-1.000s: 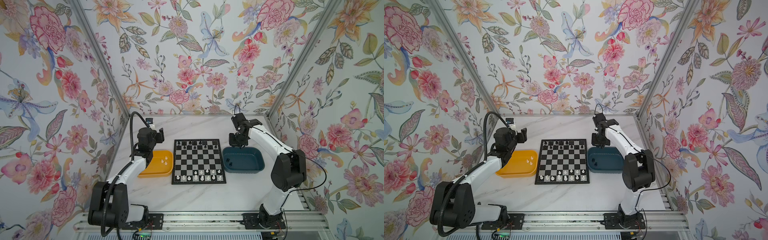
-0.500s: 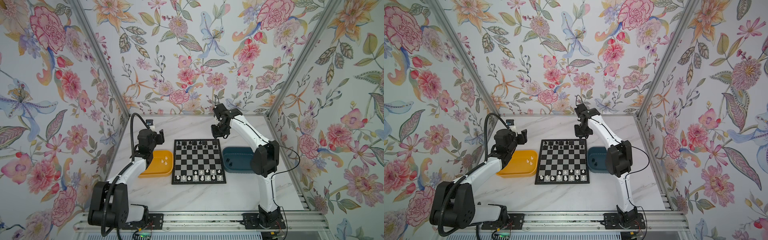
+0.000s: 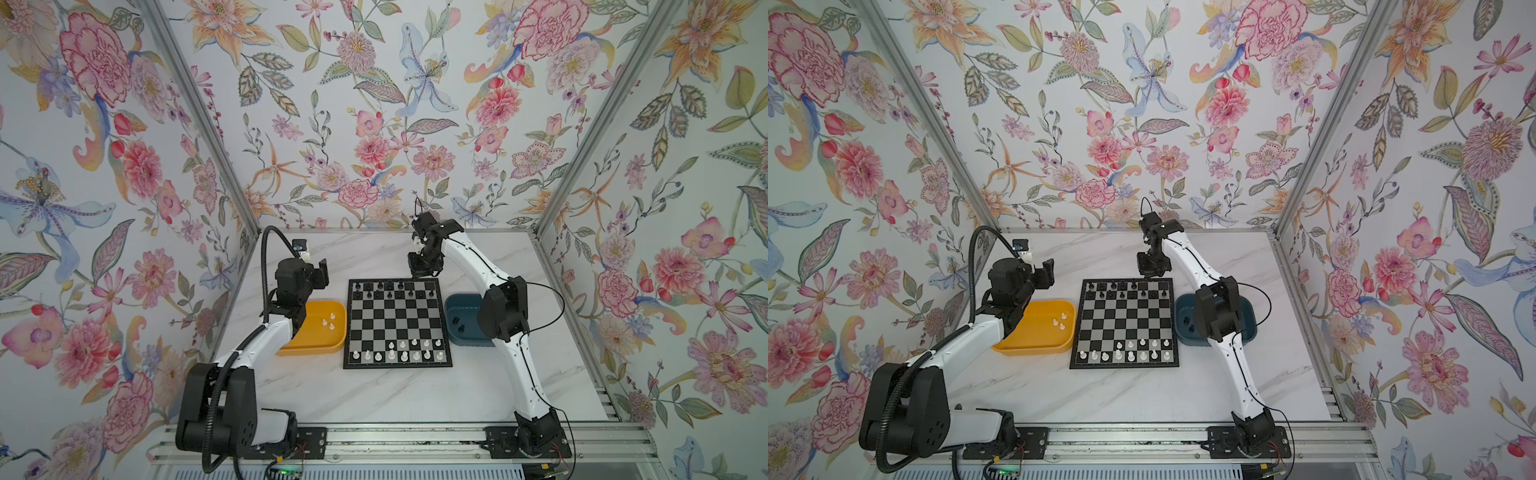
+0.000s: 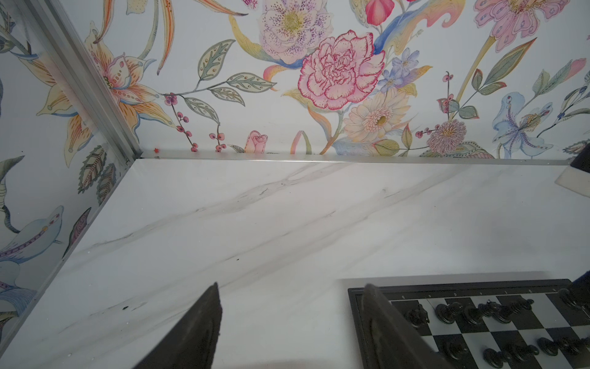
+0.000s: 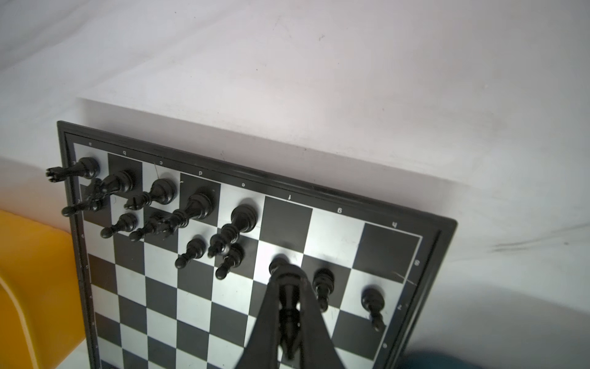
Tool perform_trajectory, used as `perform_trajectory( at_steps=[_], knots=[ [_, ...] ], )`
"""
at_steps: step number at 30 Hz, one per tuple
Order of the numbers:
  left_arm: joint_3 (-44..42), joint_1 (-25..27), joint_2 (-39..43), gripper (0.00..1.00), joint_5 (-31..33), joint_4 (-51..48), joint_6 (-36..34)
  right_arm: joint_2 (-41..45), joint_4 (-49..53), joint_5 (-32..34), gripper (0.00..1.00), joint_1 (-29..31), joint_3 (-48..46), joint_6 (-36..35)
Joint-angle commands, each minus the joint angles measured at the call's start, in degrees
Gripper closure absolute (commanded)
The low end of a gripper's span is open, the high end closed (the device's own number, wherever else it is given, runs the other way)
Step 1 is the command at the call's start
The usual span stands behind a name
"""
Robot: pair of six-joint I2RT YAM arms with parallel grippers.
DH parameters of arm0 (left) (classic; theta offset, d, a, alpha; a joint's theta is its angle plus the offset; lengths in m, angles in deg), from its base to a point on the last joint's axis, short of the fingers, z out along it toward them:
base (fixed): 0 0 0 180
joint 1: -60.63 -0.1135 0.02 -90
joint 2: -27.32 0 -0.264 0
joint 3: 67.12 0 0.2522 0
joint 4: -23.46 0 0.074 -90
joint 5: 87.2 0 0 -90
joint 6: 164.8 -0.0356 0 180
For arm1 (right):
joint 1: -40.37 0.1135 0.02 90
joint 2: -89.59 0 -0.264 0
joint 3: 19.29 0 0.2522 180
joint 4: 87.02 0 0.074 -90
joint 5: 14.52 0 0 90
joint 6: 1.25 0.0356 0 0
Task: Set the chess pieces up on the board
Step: 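Lower the black piece onto a far-row square with the right gripper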
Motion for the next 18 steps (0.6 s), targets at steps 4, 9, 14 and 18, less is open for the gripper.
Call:
perform_trajectory(
  at_steps=[4,9,14,18],
  knots=[
    [-0.5,0.5,0.5,0.29,1.3,0.2,-1.0,-3.6,1.8,-2.2,0.91,0.5,2.9,-0.5],
    [-0.4,0.6,0.2,0.29,1.4,0.1,-1.1,-5.6,1.8,-2.9,0.91,0.5,4.1,-0.5],
    [-0.3,0.5,0.0,0.29,1.6,0.0,-1.2,-7.1,1.8,-3.2,0.91,0.5,4.9,-0.6],
    [-0.3,0.6,0.0,0.29,1.6,0.0,-1.2,-7.5,1.7,-3.1,0.9,0.5,5.0,-0.5]
  ],
)
